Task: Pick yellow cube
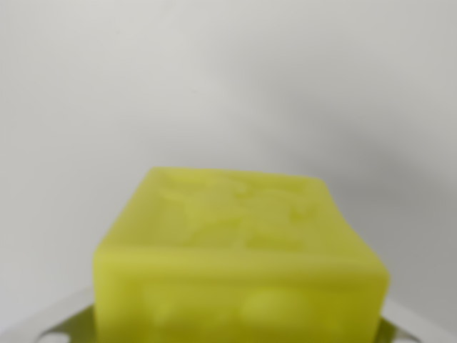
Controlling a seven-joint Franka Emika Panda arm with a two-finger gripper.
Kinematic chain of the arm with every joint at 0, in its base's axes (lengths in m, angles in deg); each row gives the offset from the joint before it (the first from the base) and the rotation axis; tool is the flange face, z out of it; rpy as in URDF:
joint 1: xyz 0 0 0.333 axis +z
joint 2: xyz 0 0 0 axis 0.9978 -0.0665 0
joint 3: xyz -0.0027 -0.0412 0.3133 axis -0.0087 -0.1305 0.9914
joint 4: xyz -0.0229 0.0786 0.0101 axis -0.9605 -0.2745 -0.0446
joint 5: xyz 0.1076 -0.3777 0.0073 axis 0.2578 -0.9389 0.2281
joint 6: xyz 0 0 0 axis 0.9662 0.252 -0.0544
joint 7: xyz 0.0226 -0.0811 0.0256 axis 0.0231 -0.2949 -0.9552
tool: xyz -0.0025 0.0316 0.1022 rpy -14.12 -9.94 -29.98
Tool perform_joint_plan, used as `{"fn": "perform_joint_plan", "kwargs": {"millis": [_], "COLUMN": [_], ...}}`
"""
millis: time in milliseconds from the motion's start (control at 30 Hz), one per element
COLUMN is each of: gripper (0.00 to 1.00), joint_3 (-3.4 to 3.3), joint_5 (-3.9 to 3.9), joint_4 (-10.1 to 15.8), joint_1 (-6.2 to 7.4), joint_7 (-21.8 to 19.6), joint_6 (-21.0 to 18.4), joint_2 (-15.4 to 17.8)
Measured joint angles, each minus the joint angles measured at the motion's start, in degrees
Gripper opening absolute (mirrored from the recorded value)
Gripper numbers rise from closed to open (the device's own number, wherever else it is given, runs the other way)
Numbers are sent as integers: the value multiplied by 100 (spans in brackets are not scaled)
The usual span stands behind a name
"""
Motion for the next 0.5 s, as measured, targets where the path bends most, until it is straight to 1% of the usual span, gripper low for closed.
{"fn": "perform_joint_plan", "kwargs": {"millis": [500], "gripper": [0], "joint_3": [0], "joint_5": [-18], "joint_4": [-181], "joint_1": [0], "joint_7": [-15], "joint_6": [-634], "joint_2": [454]}}
